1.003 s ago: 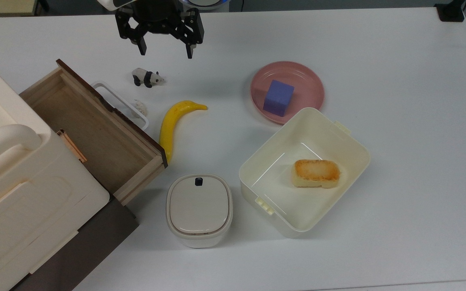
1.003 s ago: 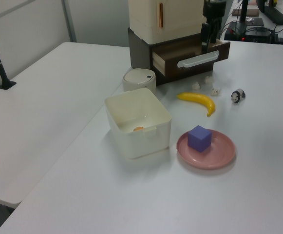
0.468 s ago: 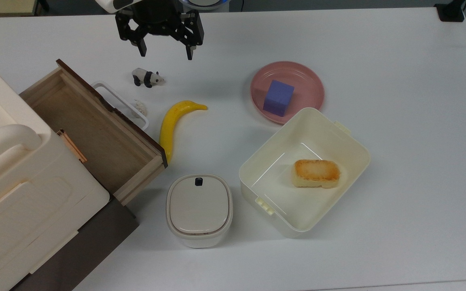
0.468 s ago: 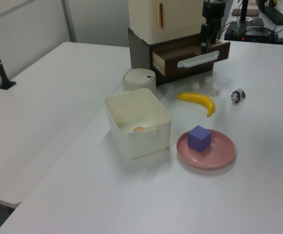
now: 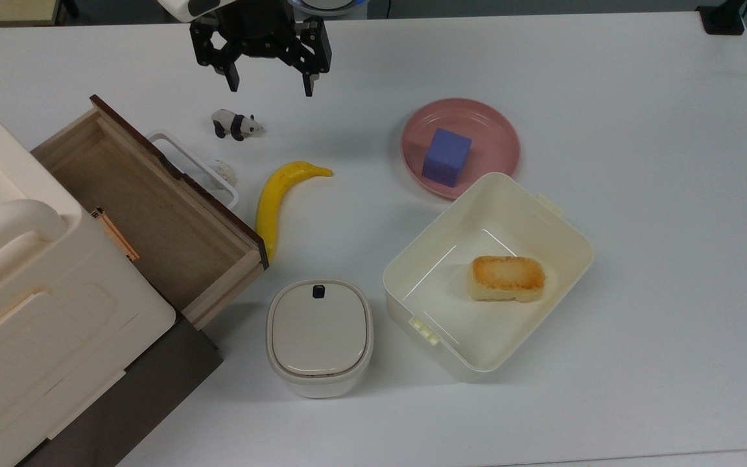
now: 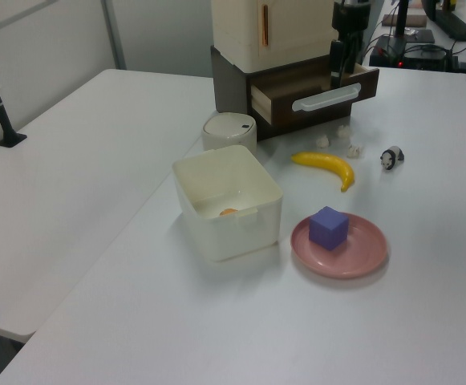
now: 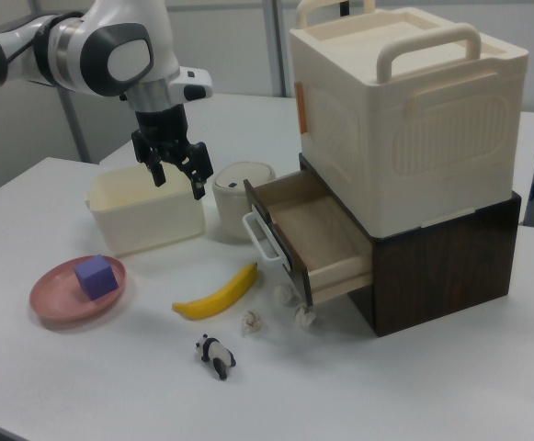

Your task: Slide open the drawer

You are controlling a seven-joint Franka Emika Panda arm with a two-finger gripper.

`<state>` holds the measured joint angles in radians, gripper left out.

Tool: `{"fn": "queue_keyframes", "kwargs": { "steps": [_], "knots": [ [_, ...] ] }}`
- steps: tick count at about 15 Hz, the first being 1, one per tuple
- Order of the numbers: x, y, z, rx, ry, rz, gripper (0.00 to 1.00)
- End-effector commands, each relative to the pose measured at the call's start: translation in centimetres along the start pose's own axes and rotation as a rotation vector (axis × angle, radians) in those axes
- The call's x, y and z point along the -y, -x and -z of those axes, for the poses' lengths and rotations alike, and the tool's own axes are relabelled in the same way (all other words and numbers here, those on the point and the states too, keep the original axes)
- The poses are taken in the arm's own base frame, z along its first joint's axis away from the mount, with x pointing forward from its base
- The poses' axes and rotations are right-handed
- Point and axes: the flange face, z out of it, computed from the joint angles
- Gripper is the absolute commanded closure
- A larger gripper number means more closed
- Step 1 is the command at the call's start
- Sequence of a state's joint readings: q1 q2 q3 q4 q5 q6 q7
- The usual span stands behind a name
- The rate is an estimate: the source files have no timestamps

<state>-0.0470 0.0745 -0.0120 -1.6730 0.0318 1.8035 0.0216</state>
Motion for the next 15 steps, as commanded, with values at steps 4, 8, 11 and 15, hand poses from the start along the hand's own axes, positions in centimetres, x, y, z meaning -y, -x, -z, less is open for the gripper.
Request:
{"fn": "queue_keyframes", "kwargs": {
  "steps": [4, 8, 11, 15],
  "knots": [
    [-0.4, -0.4, 1.3, -0.004, -0.016, 0.002, 0.0],
    [-0.6, -0.4, 1.4, -0.009, -0.017, -0.003, 0.0],
    [-0.8, -0.5, 1.9, -0.016, -0.017, -0.004, 0.0],
    [-1.6, -0.5, 2.5, -0.026, -0.016, -0.014, 0.0]
  ]
}}
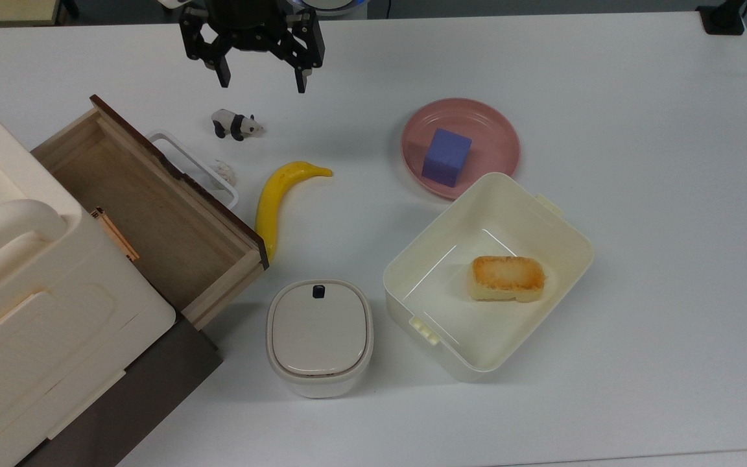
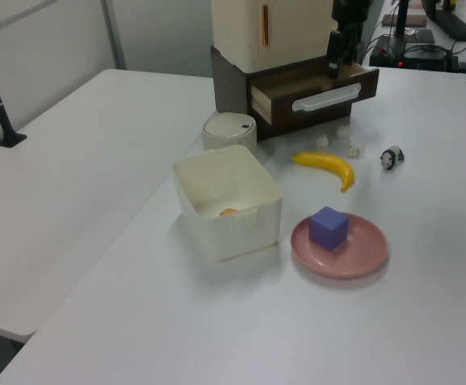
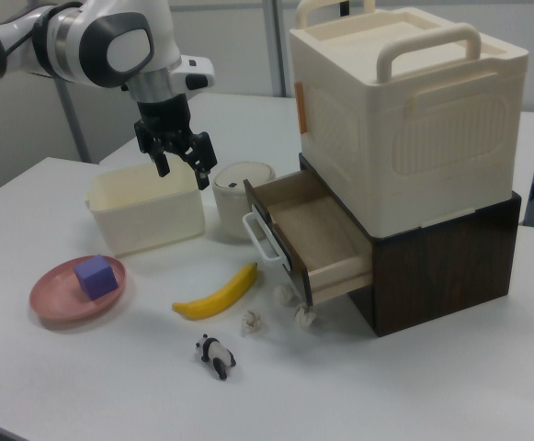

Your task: Slide open the drawer

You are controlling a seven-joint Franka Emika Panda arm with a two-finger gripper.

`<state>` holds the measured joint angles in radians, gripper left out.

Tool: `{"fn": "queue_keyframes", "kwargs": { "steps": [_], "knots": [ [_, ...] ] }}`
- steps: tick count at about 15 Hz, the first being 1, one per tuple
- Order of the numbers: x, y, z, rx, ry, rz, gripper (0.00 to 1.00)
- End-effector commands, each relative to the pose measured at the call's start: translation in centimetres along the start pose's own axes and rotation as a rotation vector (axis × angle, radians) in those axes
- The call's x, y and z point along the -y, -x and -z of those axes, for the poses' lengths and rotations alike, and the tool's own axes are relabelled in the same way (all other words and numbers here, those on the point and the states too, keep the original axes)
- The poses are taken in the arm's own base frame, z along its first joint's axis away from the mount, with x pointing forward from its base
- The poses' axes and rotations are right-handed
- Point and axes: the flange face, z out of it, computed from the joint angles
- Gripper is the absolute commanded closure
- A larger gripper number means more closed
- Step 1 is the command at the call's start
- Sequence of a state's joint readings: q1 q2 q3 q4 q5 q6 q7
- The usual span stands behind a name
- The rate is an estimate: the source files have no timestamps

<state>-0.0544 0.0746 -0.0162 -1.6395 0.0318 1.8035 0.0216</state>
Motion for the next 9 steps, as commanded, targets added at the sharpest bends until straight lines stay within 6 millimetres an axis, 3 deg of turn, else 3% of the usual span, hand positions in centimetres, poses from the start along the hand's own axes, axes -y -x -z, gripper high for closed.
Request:
{"fn": "queue_keyframes", "kwargs": {
  "steps": [1, 9],
  "knots": [
    [-1.23, -0.05, 0.86, 0.016, -0.016, -0.009, 0.0],
    [-1.22, 0.17, 0.99, 0.036, -0.016, -0.005, 0.0]
  ]
}}
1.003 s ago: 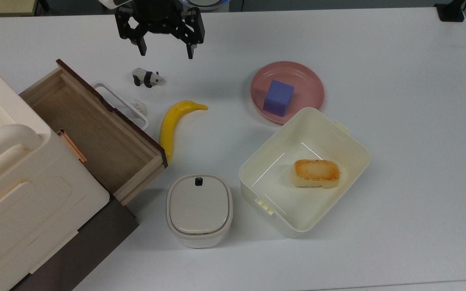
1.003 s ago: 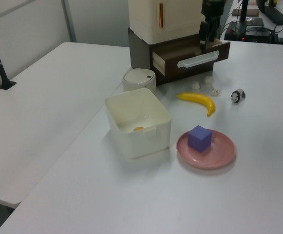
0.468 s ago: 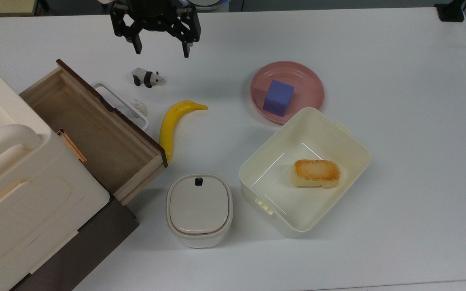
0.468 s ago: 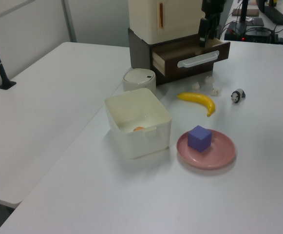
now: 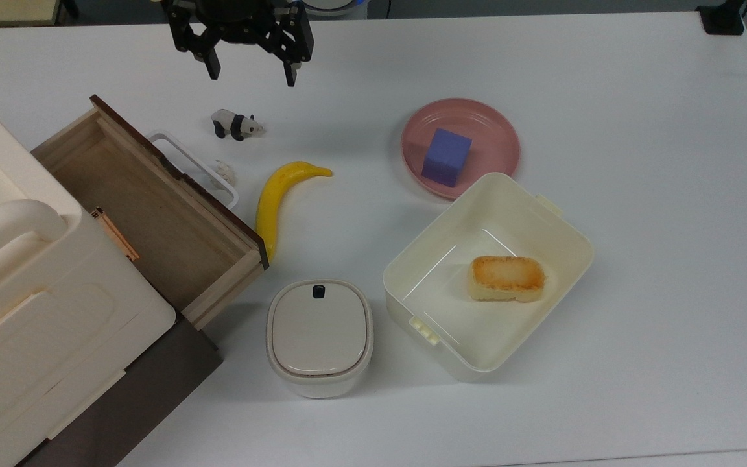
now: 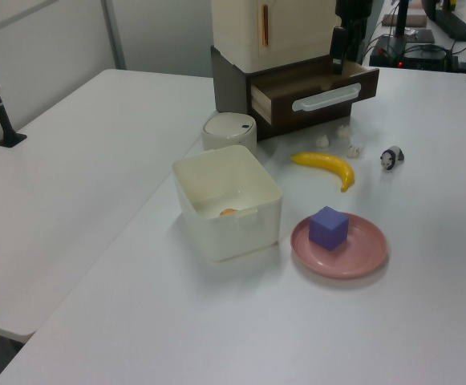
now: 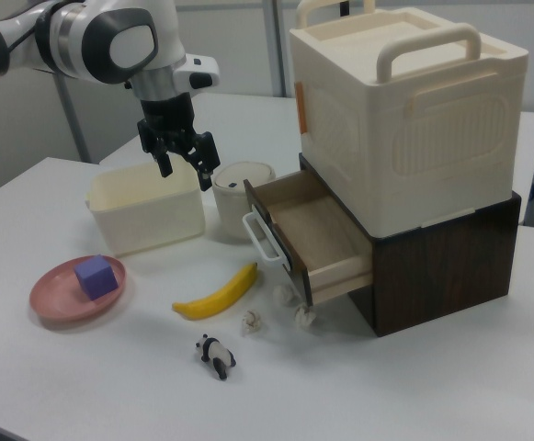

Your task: Slide open the drawer

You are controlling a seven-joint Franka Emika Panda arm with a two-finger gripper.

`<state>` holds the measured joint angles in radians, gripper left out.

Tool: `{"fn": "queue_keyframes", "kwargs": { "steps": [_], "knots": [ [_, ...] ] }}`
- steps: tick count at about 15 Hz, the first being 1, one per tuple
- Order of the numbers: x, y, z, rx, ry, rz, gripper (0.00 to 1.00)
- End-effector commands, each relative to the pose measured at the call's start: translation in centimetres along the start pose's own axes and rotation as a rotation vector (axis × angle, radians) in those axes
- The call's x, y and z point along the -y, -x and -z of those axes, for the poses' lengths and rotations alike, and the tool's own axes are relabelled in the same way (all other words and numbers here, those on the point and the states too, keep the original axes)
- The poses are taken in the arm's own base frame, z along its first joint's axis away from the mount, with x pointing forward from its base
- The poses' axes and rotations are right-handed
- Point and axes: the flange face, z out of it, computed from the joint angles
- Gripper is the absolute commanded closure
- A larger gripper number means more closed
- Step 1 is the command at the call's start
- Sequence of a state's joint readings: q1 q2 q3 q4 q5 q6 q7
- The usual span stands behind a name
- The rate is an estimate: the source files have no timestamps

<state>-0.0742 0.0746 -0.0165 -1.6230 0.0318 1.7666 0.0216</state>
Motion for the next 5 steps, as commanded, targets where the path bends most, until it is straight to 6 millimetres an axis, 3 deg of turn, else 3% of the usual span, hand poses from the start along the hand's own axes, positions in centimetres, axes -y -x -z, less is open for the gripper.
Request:
{"fn": "queue_keyframes", "kwargs": {
  "steps": [1, 5],
  "knots": [
    [0.04, -0.05, 0.46, 0.017, -0.018, 0.016, 0.0],
    [0.13, -0.03, 0.44, 0.019, -0.018, 0.01, 0.0]
  ]
}}
